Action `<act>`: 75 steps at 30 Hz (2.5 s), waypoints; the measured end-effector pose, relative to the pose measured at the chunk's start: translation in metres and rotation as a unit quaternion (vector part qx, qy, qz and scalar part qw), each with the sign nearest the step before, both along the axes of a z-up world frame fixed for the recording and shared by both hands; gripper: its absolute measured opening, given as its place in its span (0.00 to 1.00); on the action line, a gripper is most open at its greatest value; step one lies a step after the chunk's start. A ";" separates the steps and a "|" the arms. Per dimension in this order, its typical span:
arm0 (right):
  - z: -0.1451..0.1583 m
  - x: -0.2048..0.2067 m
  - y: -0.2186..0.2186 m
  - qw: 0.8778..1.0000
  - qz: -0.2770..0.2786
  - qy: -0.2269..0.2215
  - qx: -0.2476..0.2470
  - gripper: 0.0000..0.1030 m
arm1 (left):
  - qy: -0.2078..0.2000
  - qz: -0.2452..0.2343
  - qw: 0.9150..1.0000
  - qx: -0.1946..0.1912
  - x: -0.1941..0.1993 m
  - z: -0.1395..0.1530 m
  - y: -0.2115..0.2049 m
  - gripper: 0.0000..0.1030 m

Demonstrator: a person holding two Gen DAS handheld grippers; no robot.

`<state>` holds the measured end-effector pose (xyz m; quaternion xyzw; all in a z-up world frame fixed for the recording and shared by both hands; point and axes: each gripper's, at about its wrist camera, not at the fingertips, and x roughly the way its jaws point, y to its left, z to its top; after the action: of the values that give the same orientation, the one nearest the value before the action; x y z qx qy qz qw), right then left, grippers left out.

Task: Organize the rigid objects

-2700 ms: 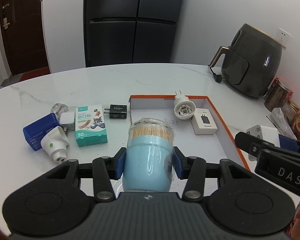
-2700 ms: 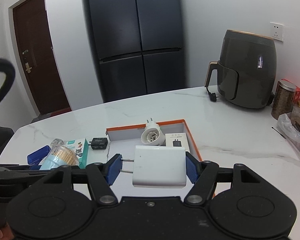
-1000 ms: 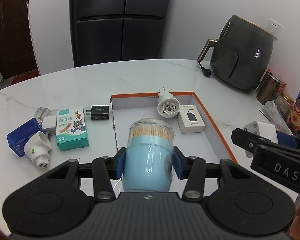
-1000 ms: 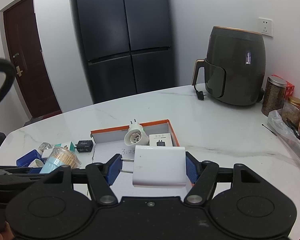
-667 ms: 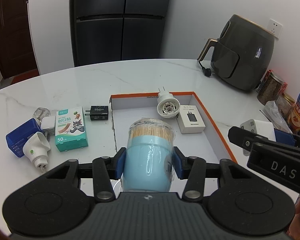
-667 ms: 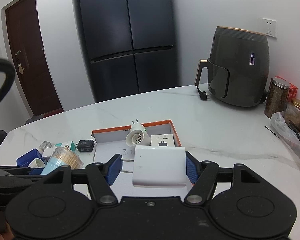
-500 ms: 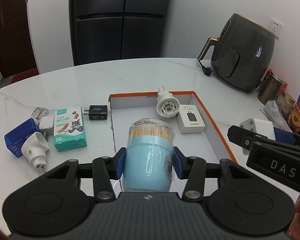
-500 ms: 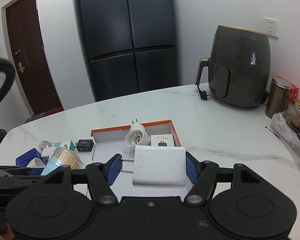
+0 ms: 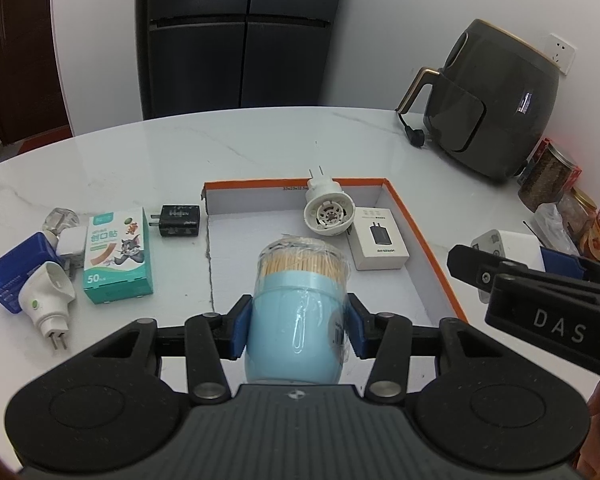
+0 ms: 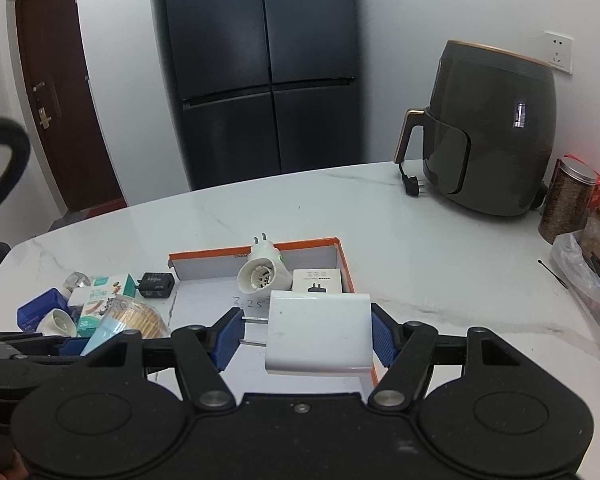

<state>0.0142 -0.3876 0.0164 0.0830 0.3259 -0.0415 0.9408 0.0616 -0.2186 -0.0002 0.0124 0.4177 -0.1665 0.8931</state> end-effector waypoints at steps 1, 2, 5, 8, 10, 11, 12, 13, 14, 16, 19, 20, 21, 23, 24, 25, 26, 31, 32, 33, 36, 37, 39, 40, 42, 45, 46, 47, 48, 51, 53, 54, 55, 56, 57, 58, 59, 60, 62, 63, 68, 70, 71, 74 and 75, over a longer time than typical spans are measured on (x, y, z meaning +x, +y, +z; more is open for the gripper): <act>-0.001 0.003 -0.001 1.000 0.003 0.002 0.001 0.77 | 0.002 0.001 1.000 0.000 0.002 -0.001 -0.001 0.47; -0.003 0.006 -0.003 1.000 0.005 0.004 0.001 0.77 | 0.003 0.002 1.000 0.000 0.004 -0.003 -0.002 0.47; -0.006 0.016 -0.007 1.000 0.011 0.009 0.000 0.77 | 0.008 0.006 1.000 0.000 0.010 -0.007 -0.006 0.47; -0.009 0.025 -0.009 1.000 0.017 0.013 -0.001 0.77 | 0.011 0.011 1.000 0.001 0.015 -0.011 -0.010 0.47; -0.012 0.031 -0.010 1.000 0.022 0.015 -0.002 0.77 | 0.013 0.014 1.000 0.001 0.018 -0.013 -0.012 0.47; -0.013 0.034 -0.011 1.000 0.026 0.016 -0.002 0.77 | 0.014 0.016 1.000 0.001 0.020 -0.014 -0.012 0.47; -0.015 0.036 -0.011 0.999 0.029 0.018 -0.002 0.77 | 0.015 0.018 1.000 0.001 0.021 -0.015 -0.013 0.47; -0.016 0.038 -0.011 0.999 0.033 0.019 -0.002 0.77 | 0.016 0.019 1.000 0.002 0.022 -0.016 -0.014 0.47; -0.017 0.040 -0.010 0.999 0.036 0.020 -0.003 0.77 | 0.016 0.020 1.000 0.002 0.023 -0.017 -0.015 0.47; -0.020 0.045 -0.010 0.999 0.042 0.024 -0.003 0.77 | 0.018 0.023 1.000 0.004 0.026 -0.019 -0.016 0.47; -0.024 0.052 -0.009 0.998 0.049 0.030 -0.004 0.77 | 0.022 0.030 0.999 0.006 0.030 -0.023 -0.016 0.47; -0.025 0.054 -0.009 0.998 0.051 0.031 -0.004 0.77 | 0.024 0.033 0.999 0.005 0.031 -0.024 -0.016 0.47; -0.026 0.056 -0.008 0.998 0.054 0.032 -0.004 0.77 | 0.025 0.035 0.999 0.006 0.032 -0.025 -0.016 0.47; -0.028 0.060 -0.008 0.998 0.060 0.035 -0.006 0.77 | 0.026 0.039 0.999 0.006 0.033 -0.027 -0.016 0.47; -0.030 0.063 -0.008 0.997 0.062 0.037 -0.007 0.77 | 0.027 0.040 0.999 0.006 0.034 -0.028 -0.015 0.47; -0.031 0.065 -0.008 0.997 0.063 0.038 -0.007 0.77 | 0.027 0.042 0.999 0.006 0.035 -0.028 -0.015 0.47; -0.033 0.067 -0.007 0.997 0.066 0.040 -0.008 0.77 | 0.028 0.043 0.999 0.006 0.036 -0.029 -0.015 0.47; -0.043 0.081 -0.005 0.996 0.076 0.051 -0.011 0.77 | 0.033 0.050 0.998 0.009 0.040 -0.035 -0.015 0.47; -0.045 0.084 -0.004 0.995 0.078 0.054 -0.011 0.77 | 0.034 0.051 0.998 0.010 0.041 -0.036 -0.015 0.47; -0.047 0.087 -0.003 0.995 0.081 0.058 -0.011 0.77 | 0.035 0.051 0.998 0.011 0.042 -0.037 -0.015 0.47; -0.053 0.095 -0.001 0.994 0.087 0.065 -0.014 0.78 | 0.039 0.054 0.998 0.010 0.046 -0.041 -0.016 0.47; -0.053 0.095 -0.001 0.994 0.090 0.062 -0.017 0.77 | 0.040 0.054 0.998 0.010 0.047 -0.042 -0.016 0.47; -0.052 0.094 -0.002 0.994 0.092 0.053 -0.018 0.77 | 0.040 0.052 0.998 0.010 0.050 -0.044 -0.018 0.47; -0.050 0.092 -0.004 0.995 0.091 0.049 -0.017 0.77 | 0.040 0.050 0.998 0.011 0.052 -0.045 -0.020 0.47; -0.047 0.088 -0.011 0.996 0.082 0.042 -0.015 0.77 | 0.040 0.047 0.998 0.010 0.055 -0.047 -0.023 0.47; -0.041 0.078 -0.024 0.997 0.065 0.035 -0.003 0.78 | 0.040 0.042 0.998 0.009 0.060 -0.050 -0.028 0.47; -0.039 0.073 -0.029 0.998 0.060 0.034 0.002 0.78 | 0.041 0.040 0.998 0.009 0.062 -0.051 -0.030 0.47; -0.037 0.069 -0.033 0.998 0.056 0.033 0.006 0.78 | 0.043 0.037 0.998 0.008 0.064 -0.053 -0.033 0.47; -0.036 0.065 -0.035 0.998 0.051 0.032 0.007 0.78 | 0.045 0.033 0.998 0.007 0.066 -0.055 -0.036 0.47; -0.031 0.055 -0.042 0.999 0.041 0.030 0.008 0.78 | 0.045 0.020 0.999 0.006 0.071 -0.058 -0.045 0.47; -0.028 0.049 -0.044 0.999 0.036 0.027 0.009 0.78 | 0.044 0.017 0.999 -0.001 0.073 -0.058 -0.048 0.49; -0.026 0.047 -0.044 0.999 0.034 0.025 0.008 0.78 | 0.044 0.016 0.999 -0.003 0.073 -0.057 -0.050 0.55; -0.024 0.044 -0.044 0.999 0.033 0.022 0.006 0.78 | 0.043 0.016 0.999 -0.006 0.073 -0.055 -0.050 0.57; -0.022 0.042 -0.043 0.999 0.032 0.018 0.004 0.78 | 0.040 0.014 0.999 -0.009 0.072 -0.053 -0.049 0.60; -0.019 0.040 -0.042 0.999 0.032 0.015 0.002 0.79 | 0.038 0.013 0.999 -0.010 0.071 -0.051 -0.048 0.62; -0.018 0.037 -0.041 0.999 0.031 0.012 0.000 0.79 | 0.035 0.012 0.999 -0.009 0.069 -0.048 -0.047 0.65; -0.016 0.035 -0.040 0.999 0.030 0.010 0.000 0.79 | 0.033 0.012 0.999 -0.007 0.067 -0.045 -0.045 0.70; -0.015 0.034 -0.038 0.999 0.030 0.010 0.001 0.79 | 0.030 0.015 0.999 -0.006 0.064 -0.042 -0.042 0.72; -0.013 0.032 -0.032 0.999 0.032 0.009 0.000 0.79 | 0.024 0.020 1.000 -0.006 0.059 -0.035 -0.034 0.79; -0.012 0.031 -0.029 0.999 0.034 0.009 -0.001 0.79 | 0.021 0.023 0.999 -0.006 0.055 -0.031 -0.029 0.83; -0.005 0.028 -0.003 0.999 0.054 0.004 0.004 0.80 | 0.012 0.042 0.999 0.003 0.037 -0.018 0.000 0.89; -0.002 0.028 0.010 0.998 0.064 0.004 0.007 0.81 | 0.013 0.055 0.998 0.005 0.031 -0.014 0.016 0.89; -0.001 0.029 0.017 0.998 0.070 0.004 0.008 0.81 | 0.013 0.063 0.998 0.005 0.029 -0.012 0.025 0.89; 0.003 0.028 0.039 0.996 0.089 0.003 0.010 0.81 | 0.010 0.086 0.996 0.004 0.022 -0.006 0.050 0.90; 0.004 0.027 0.047 0.995 0.095 0.002 0.008 0.81 | 0.009 0.095 0.995 0.005 0.021 -0.005 0.058 0.90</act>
<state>0.0416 -0.3407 0.0201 0.0595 0.3345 0.0509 0.9391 0.0821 -0.1605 -0.0048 -0.0240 0.4259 -0.0791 0.9010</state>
